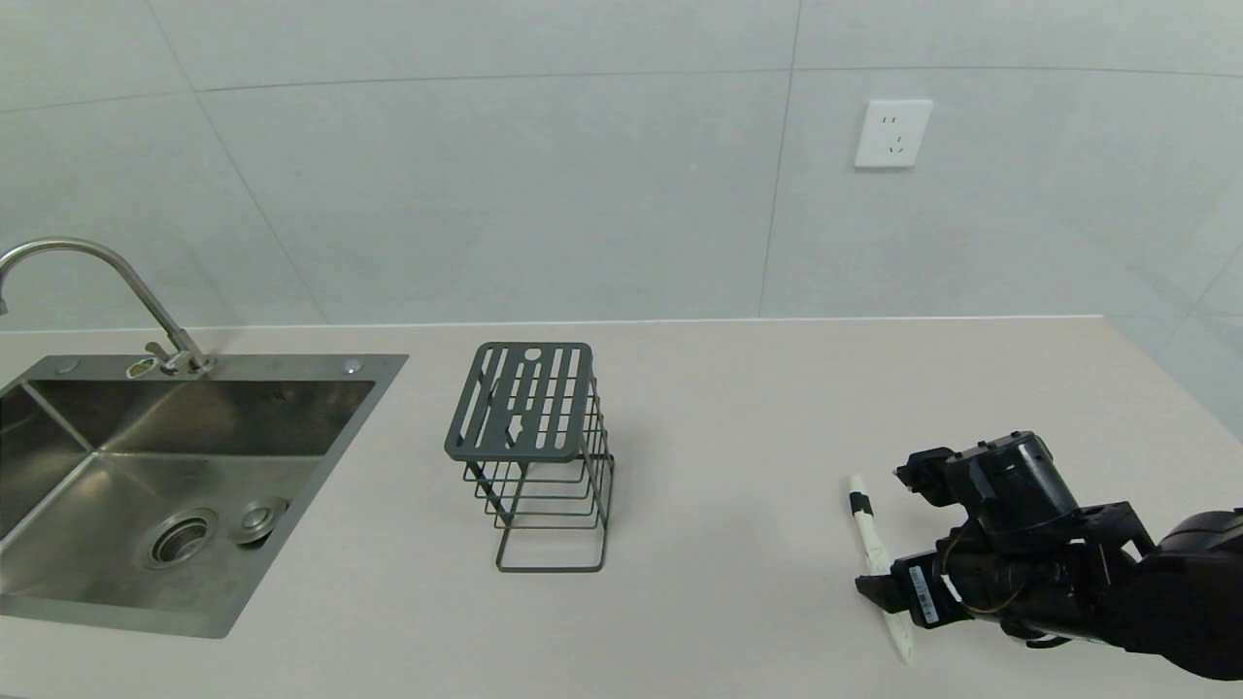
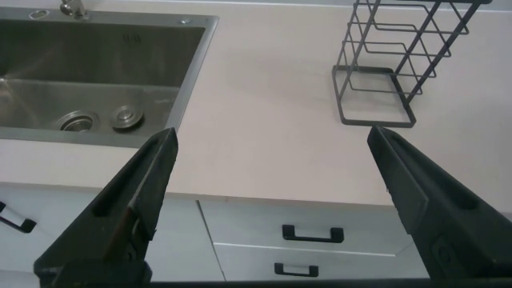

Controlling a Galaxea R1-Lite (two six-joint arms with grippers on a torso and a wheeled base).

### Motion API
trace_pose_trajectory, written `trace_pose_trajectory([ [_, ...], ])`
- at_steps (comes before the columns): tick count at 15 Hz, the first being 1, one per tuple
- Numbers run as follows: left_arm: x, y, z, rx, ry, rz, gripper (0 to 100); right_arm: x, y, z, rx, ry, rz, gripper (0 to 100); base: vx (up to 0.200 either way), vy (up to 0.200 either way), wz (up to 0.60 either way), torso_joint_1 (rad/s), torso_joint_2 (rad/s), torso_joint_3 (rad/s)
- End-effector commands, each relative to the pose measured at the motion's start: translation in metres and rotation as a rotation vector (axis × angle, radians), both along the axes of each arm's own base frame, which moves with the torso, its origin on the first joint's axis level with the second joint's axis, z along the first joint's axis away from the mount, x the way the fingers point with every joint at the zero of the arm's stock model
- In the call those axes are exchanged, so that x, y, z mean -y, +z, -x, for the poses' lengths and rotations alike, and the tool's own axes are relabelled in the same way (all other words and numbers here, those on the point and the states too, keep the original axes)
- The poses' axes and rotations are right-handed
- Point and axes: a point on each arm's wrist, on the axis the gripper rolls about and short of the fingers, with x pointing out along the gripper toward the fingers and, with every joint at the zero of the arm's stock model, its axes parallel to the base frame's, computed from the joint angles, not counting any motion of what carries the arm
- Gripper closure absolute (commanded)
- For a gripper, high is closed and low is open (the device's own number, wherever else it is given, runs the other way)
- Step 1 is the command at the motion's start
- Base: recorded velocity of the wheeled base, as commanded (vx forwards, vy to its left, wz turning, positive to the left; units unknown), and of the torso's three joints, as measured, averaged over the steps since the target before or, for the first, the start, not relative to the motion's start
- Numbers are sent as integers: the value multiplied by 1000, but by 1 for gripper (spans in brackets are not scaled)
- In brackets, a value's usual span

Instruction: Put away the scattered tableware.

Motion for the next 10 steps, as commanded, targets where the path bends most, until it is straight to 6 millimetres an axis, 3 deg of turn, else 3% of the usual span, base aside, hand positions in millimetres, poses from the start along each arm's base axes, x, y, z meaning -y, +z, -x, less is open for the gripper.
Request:
trace_pose_trajectory([
  [1,0,0,0,-1,1,0,0,-5,-7,-7,-13,-3,16,0,0,0,0,0,0,0],
  [6,0,0,0,-1,1,0,0,-15,-14,-29,-7,-13,21,0,0,0,0,0,0,0],
  [10,0,0,0,-1,1,0,0,-16,-24,-32,-24,-13,29,0,0,0,0,0,0,0],
])
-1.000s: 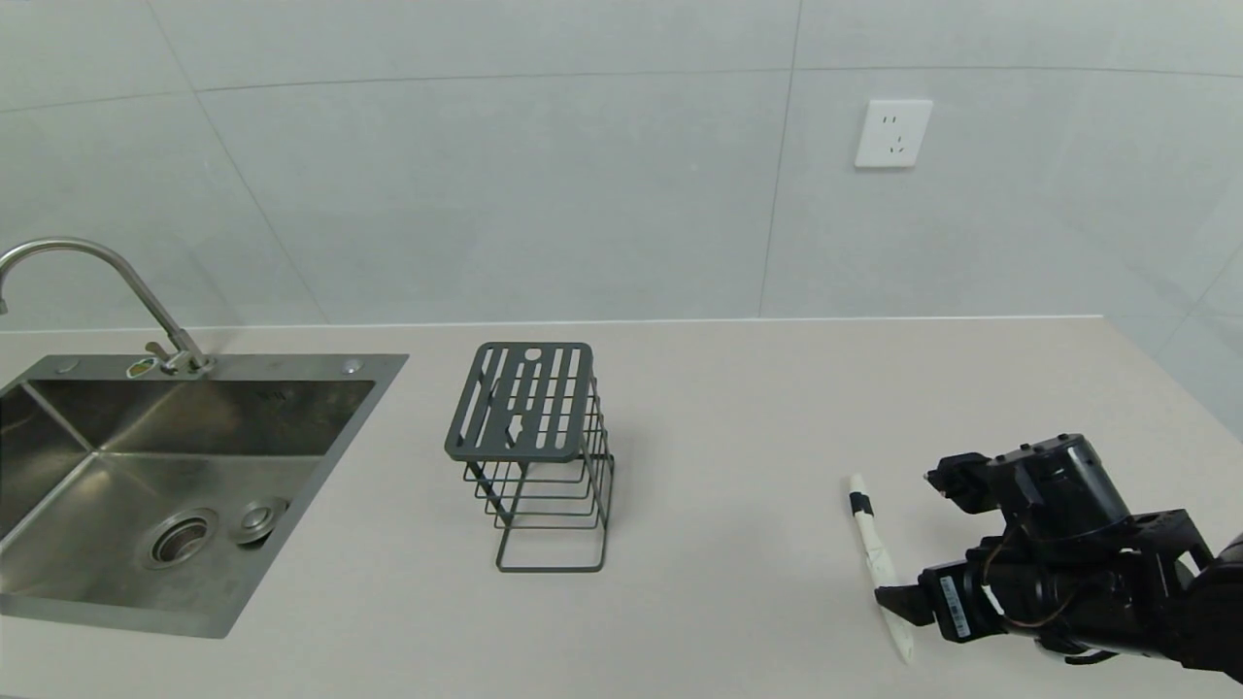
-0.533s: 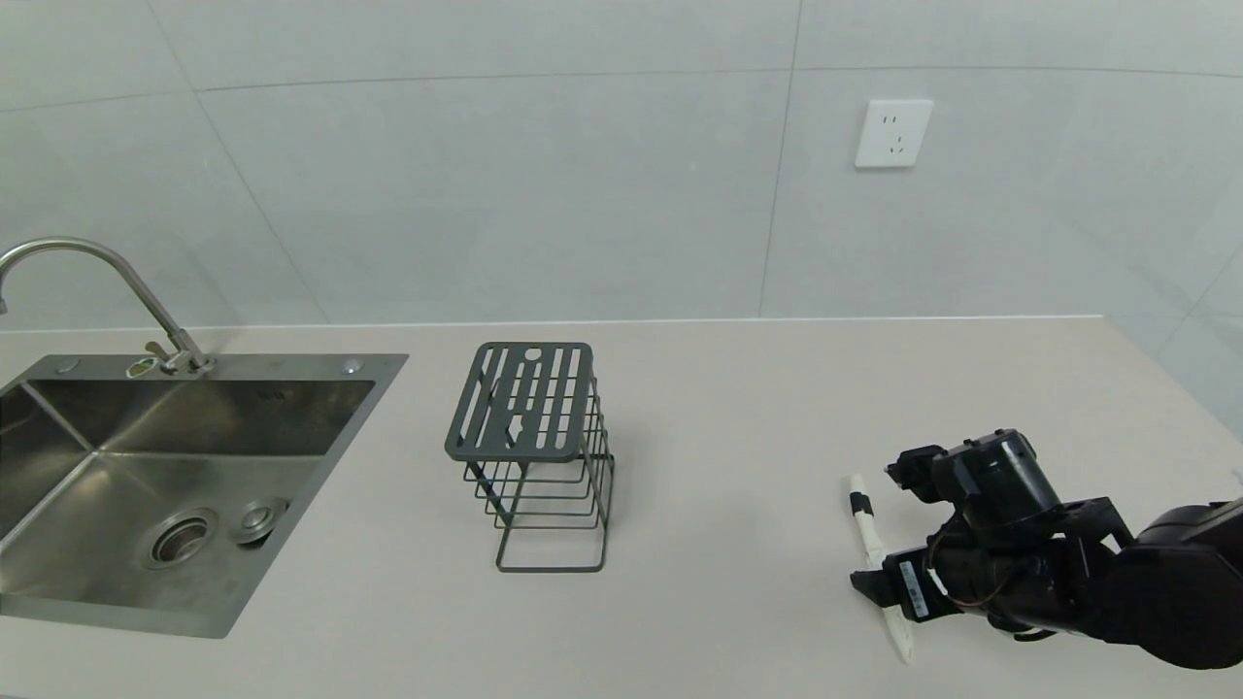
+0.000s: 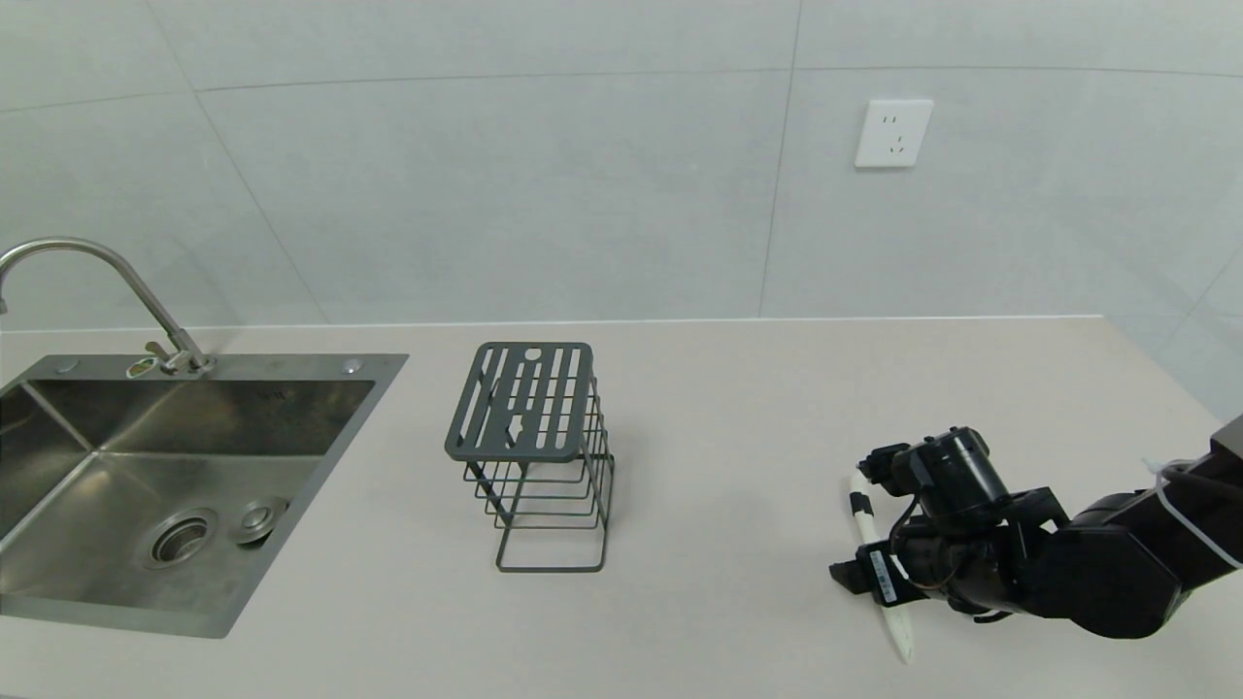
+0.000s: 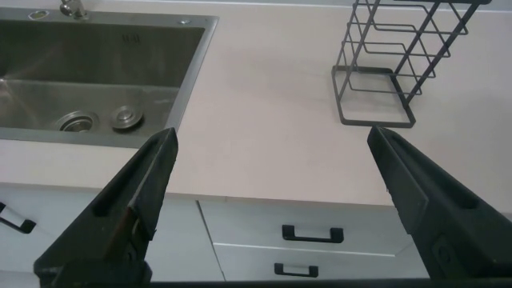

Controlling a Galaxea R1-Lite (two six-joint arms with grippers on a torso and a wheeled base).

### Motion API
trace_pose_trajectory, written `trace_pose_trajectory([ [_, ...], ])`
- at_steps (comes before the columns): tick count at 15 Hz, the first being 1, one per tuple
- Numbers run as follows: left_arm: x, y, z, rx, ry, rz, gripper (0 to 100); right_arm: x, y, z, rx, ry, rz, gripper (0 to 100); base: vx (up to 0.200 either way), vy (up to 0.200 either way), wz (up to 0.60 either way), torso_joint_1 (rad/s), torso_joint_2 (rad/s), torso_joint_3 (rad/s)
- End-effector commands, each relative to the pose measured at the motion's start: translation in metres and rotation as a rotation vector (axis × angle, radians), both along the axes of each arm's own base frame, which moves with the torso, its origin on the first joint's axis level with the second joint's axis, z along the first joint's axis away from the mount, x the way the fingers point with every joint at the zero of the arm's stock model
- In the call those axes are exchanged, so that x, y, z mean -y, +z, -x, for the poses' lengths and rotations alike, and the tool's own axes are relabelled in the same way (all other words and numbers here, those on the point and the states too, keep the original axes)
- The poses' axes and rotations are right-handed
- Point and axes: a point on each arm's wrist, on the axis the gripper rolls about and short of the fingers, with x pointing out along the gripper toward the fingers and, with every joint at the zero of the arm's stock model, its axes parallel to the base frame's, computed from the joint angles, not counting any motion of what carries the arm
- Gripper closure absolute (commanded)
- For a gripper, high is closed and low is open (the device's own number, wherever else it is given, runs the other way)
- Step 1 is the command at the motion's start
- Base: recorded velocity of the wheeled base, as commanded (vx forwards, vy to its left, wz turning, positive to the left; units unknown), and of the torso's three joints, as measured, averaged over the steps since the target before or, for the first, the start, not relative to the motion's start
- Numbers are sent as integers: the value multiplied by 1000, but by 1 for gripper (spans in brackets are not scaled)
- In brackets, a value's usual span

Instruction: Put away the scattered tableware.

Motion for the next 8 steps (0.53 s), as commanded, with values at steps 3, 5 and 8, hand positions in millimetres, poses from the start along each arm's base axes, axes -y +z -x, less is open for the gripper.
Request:
trace_pose_trajectory([
  [3,0,0,0,-1,1,2,0,3,-6,-3,-11,-13,8,0,0,0,0,0,0,0],
  [5,0,0,0,-1,1,2,0,5,-5,-4,-8,-22,11,0,0,0,0,0,0,0],
  [8,0,0,0,-1,1,2,0,6,-6,-5,-10,-27,14,0,0,0,0,0,0,0],
])
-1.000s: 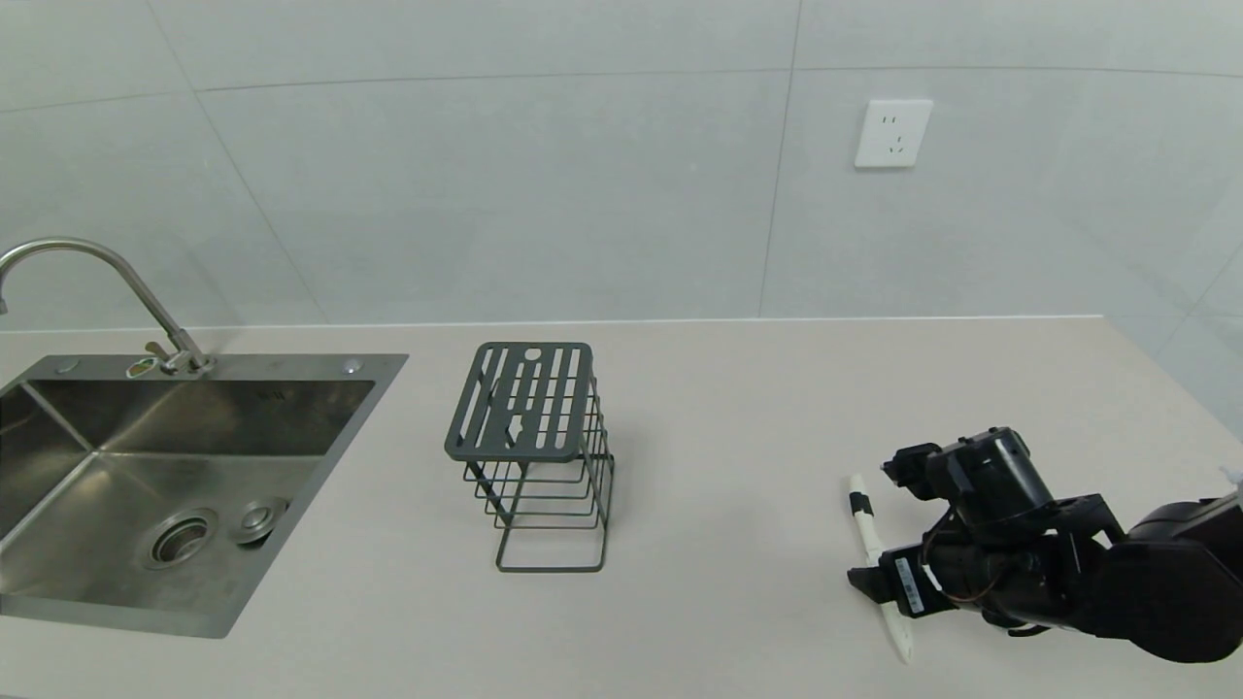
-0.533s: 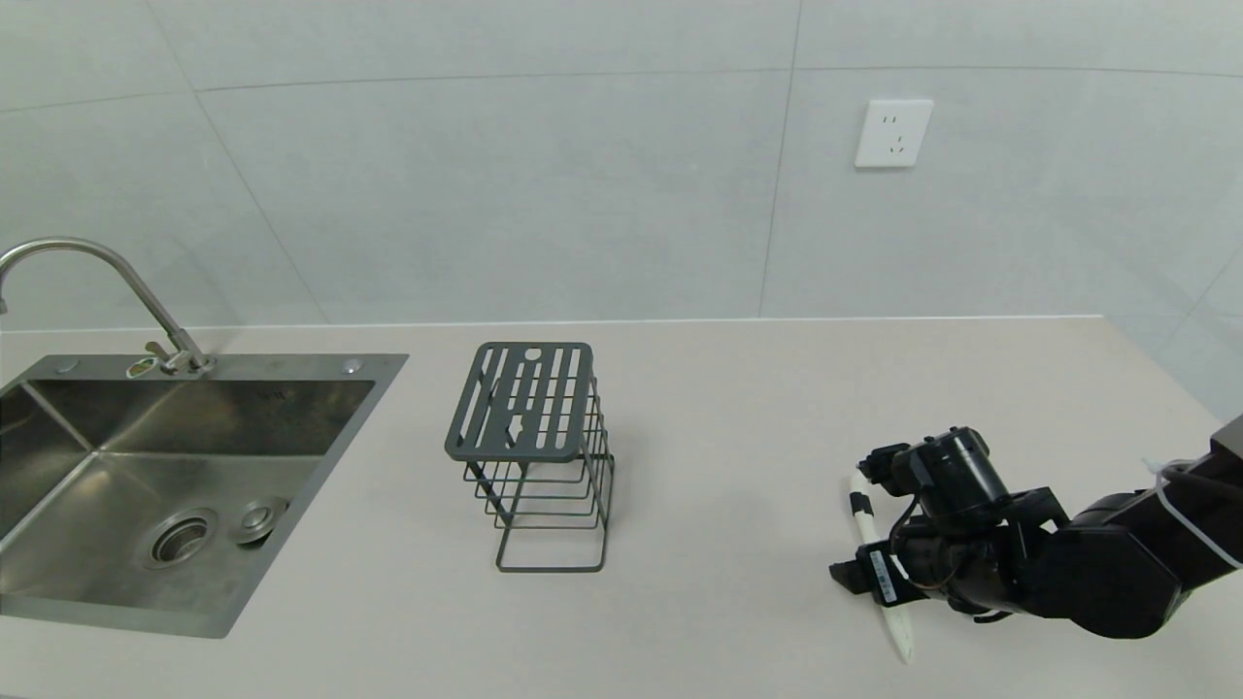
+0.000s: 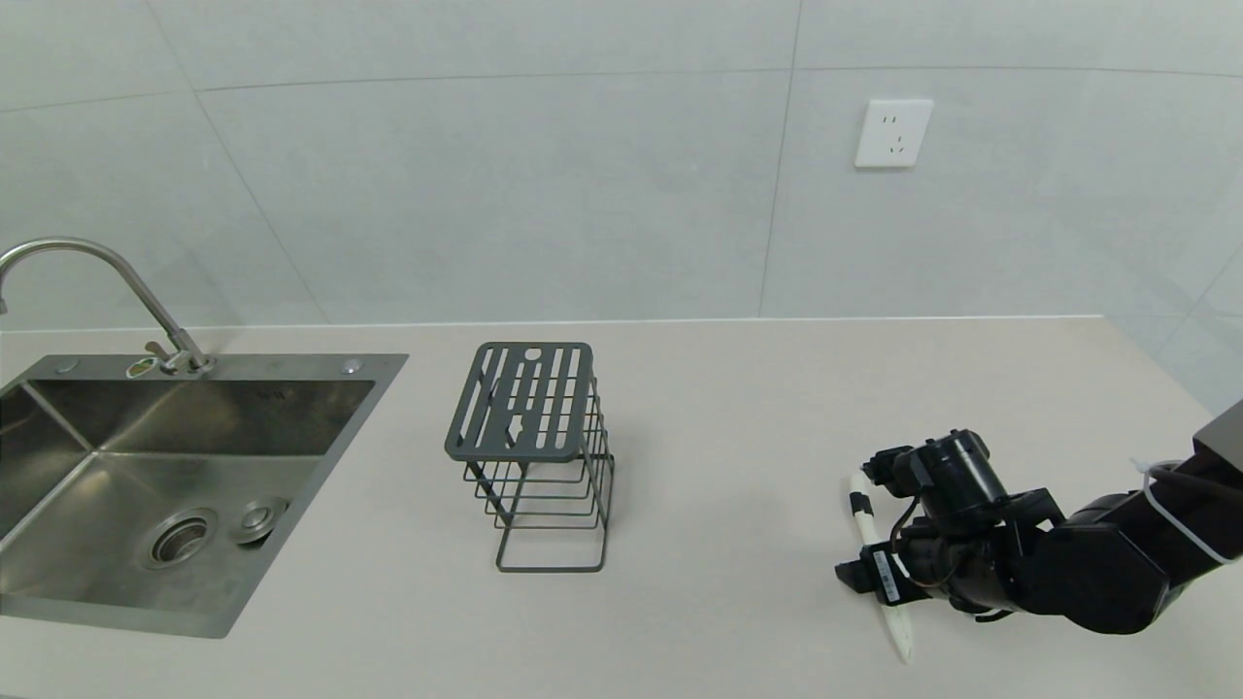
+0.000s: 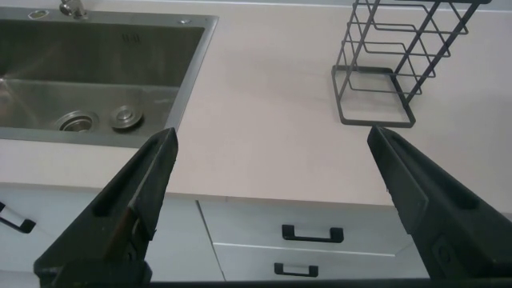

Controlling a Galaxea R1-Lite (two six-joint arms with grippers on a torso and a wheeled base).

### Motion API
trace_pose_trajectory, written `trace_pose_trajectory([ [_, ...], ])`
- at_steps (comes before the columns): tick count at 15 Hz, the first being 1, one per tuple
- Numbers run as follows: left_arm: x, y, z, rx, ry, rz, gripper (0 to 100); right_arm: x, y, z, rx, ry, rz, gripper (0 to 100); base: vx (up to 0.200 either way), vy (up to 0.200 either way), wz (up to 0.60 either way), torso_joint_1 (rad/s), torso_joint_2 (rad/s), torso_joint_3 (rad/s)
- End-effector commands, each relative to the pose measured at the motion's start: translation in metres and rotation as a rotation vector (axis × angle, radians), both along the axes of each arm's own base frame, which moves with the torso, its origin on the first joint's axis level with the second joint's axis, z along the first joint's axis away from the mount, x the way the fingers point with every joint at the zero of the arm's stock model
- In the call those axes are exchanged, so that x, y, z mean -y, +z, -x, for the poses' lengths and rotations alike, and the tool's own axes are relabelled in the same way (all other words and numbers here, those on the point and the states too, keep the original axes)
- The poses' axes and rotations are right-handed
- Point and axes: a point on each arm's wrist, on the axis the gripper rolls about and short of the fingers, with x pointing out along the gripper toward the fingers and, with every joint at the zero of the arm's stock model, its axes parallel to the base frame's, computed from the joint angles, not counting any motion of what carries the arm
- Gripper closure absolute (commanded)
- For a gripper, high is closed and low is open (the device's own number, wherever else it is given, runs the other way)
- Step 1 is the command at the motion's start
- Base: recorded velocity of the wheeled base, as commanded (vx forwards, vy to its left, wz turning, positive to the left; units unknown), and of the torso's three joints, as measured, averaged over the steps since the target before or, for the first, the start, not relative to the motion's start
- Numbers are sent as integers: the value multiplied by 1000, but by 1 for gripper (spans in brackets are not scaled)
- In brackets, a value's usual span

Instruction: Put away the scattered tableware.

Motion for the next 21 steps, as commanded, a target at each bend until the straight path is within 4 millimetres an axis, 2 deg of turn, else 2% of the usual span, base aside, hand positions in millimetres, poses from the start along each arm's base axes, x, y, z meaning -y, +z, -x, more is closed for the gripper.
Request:
trace_pose_trajectory([
  [1,0,0,0,-1,1,1,0,0,0,-1,2,-1,0,0,0,0,0,0,0,0],
  [4,0,0,0,1,1,5,0,1,-2,-9,32,-20,4,0,0,0,0,0,0,0],
  [9,0,0,0,-1,1,5,0,0,-8,-7,14,-7,23,0,0,0,0,0,0,0],
  [10,0,0,0,1,1,5,0,1,-11,-4,2,-7,29,100,0,0,0,0,0,0],
  [14,0,0,0,1,1,5,0,3,-17,0,-21,-12,51,100,0,0,0,0,0,0],
  [17,0,0,0,1,1,5,0,3,-10,0,5,-10,40,100,0,0,0,0,0,0],
  [21,0,0,0,1,-2,5,0,3,32,1,179,37,-9,100,0,0,0,0,0,0],
])
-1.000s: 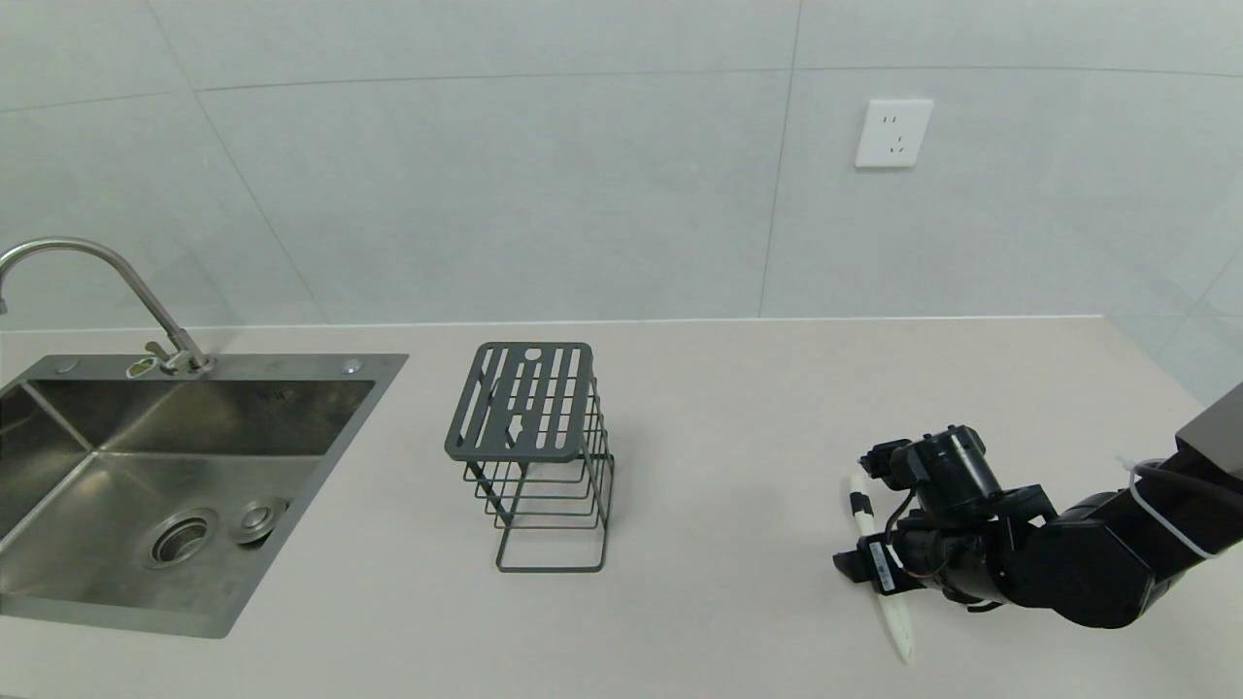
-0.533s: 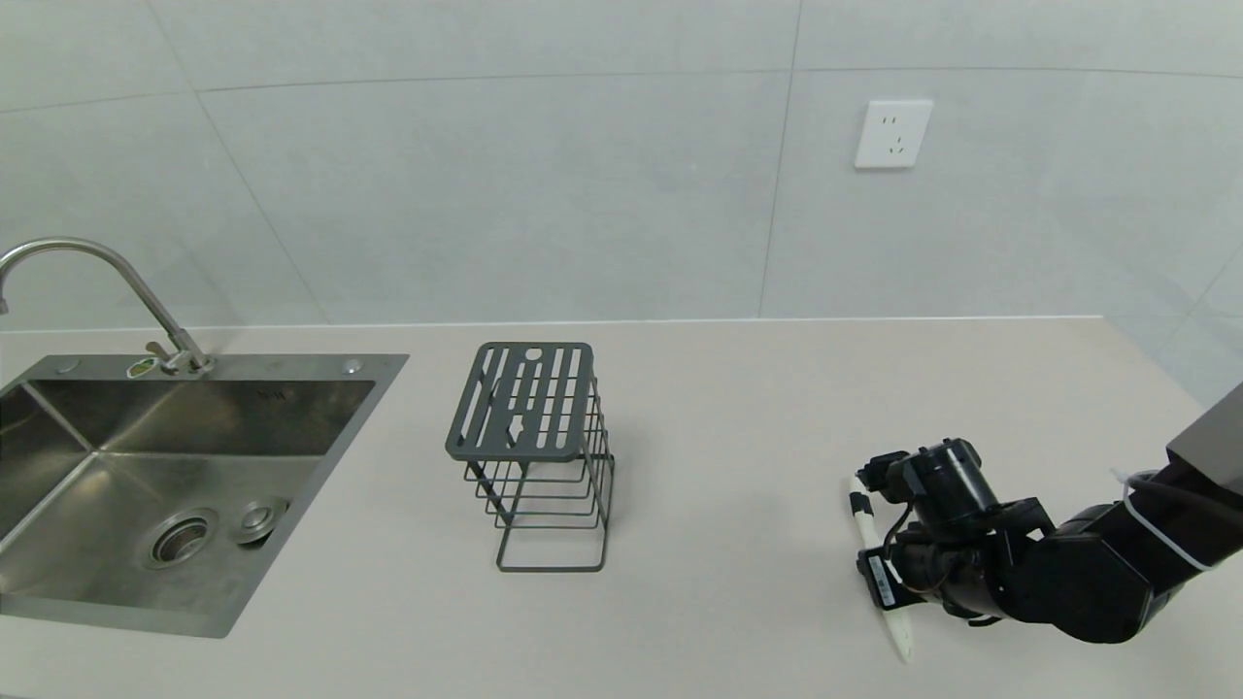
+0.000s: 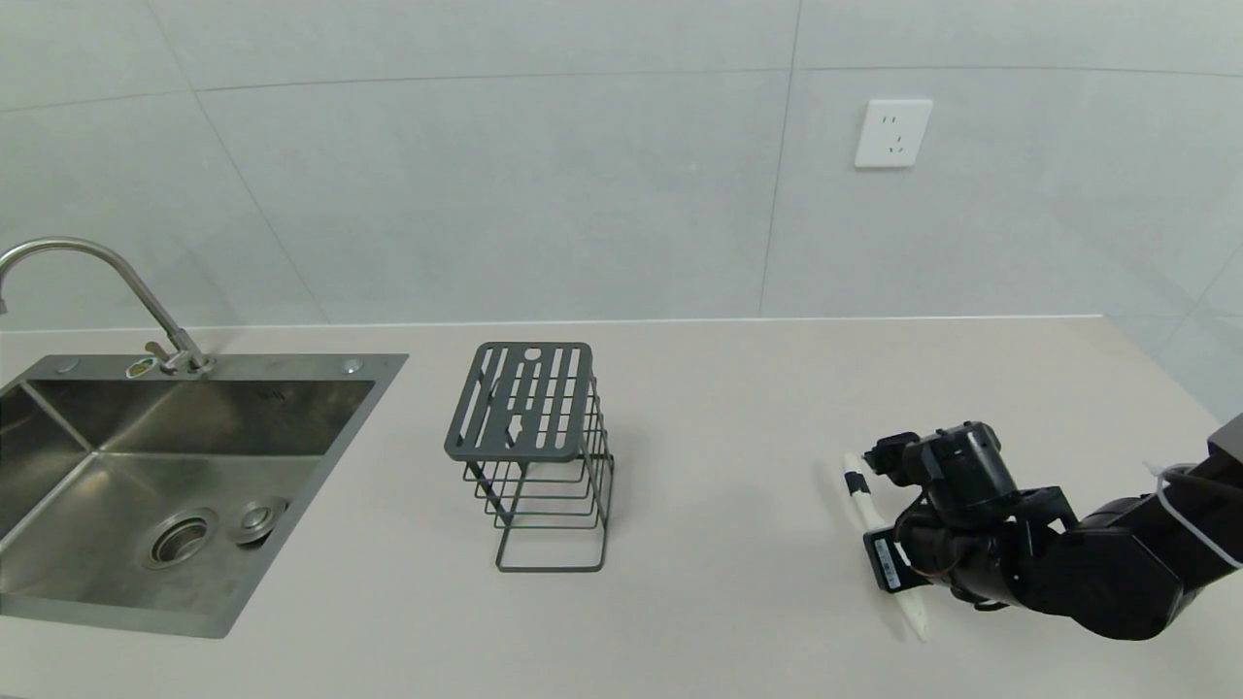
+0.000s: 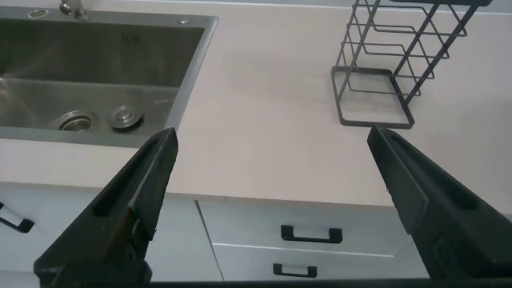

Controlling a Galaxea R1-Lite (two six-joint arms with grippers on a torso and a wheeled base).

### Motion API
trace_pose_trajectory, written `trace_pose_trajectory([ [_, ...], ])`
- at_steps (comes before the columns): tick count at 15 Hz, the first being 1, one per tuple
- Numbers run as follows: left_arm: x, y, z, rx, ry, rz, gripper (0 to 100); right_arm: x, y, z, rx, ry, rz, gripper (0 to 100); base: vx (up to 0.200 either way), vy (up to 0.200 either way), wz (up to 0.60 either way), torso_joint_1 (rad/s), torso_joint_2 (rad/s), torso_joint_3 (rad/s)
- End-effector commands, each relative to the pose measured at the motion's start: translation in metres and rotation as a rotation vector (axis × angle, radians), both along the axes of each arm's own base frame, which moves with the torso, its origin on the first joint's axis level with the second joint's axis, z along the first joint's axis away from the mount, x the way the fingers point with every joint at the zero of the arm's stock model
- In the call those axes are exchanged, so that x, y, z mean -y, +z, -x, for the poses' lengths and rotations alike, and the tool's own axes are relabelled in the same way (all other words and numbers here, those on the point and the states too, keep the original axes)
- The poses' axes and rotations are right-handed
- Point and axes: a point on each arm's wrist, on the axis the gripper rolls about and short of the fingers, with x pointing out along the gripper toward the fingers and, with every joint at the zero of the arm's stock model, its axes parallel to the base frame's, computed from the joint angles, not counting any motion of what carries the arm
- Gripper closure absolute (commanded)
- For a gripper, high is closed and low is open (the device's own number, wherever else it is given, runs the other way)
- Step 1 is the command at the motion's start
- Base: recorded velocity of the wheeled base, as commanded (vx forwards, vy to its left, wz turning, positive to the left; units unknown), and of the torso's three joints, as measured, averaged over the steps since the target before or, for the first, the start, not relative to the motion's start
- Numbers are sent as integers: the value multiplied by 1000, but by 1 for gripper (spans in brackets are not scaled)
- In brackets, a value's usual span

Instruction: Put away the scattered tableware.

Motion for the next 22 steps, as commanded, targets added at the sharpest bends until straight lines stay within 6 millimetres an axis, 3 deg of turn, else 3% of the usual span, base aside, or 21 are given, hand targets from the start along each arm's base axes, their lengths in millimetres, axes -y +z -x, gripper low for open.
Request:
trace_pose_trajectory([
  [1,0,0,0,0,0,0,0,3,31,6,107,21,-37,100,0,0,0,0,0,0],
  [7,0,0,0,0,0,0,0,-4,88,21,352,164,-85,100,0,0,0,0,0,0],
  [10,0,0,0,0,0,0,0,1,109,32,427,222,-91,100,0,0,0,0,0,0],
  [14,0,0,0,0,0,0,0,5,123,42,482,281,-74,100,0,0,0,0,0,0],
  [16,0,0,0,2,0,1,0,7,140,49,601,392,-3,100,0,0,0,0,0,0],
  [18,0,16,1,155,-12,-19,0,-4,157,61,736,510,40,100,0,0,0,0,0,0],
  [21,3,39,7,332,-134,-77,0,-36,163,86,785,638,-14,100,0,0,0,0,0,0],
  [22,4,57,11,351,-168,-85,0,-42,163,90,794,657,-24,100,0,0,0,0,0,0],
])
